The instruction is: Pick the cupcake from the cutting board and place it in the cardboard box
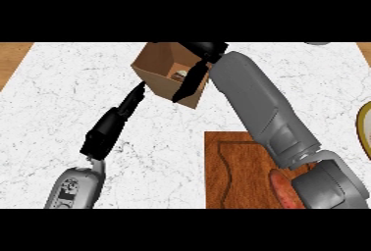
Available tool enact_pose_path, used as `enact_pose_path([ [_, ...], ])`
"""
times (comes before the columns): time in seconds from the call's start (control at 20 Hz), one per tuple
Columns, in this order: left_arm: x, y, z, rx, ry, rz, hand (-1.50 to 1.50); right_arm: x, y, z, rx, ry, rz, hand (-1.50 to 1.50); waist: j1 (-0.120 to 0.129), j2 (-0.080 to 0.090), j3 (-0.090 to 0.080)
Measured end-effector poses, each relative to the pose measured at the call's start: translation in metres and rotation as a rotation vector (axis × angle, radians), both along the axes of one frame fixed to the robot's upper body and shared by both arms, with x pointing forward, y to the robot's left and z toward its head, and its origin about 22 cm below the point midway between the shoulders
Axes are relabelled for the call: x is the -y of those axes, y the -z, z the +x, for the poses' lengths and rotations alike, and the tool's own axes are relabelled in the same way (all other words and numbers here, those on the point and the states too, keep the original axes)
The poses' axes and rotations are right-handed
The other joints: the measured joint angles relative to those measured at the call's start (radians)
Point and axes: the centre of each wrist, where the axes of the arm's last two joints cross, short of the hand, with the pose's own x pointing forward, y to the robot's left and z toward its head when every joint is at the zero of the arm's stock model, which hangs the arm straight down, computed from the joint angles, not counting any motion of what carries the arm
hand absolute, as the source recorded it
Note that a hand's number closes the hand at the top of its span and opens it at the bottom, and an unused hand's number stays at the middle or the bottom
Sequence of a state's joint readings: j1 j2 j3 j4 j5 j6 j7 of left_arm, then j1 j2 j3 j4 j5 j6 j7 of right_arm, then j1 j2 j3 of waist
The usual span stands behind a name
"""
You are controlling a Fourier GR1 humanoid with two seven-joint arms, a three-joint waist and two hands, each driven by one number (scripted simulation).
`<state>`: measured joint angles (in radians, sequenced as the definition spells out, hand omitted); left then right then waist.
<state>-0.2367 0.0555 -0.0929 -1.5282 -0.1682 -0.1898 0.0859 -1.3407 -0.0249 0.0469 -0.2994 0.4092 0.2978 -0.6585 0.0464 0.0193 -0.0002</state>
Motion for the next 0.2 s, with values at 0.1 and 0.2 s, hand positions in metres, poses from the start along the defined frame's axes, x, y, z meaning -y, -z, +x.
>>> enact_pose_path([
  [0.1,0.0,-0.001,0.0,0.004,0.005,-0.004,0.0,0.011,-0.002,0.005,-0.073,0.013,0.09,-1.5,0.002,0.001,0.0],
  [0.2,0.001,0.0,0.0,0.004,0.012,-0.005,0.0,0.027,-0.009,0.011,-0.141,0.031,0.169,-1.5,0.009,0.005,0.0],
])
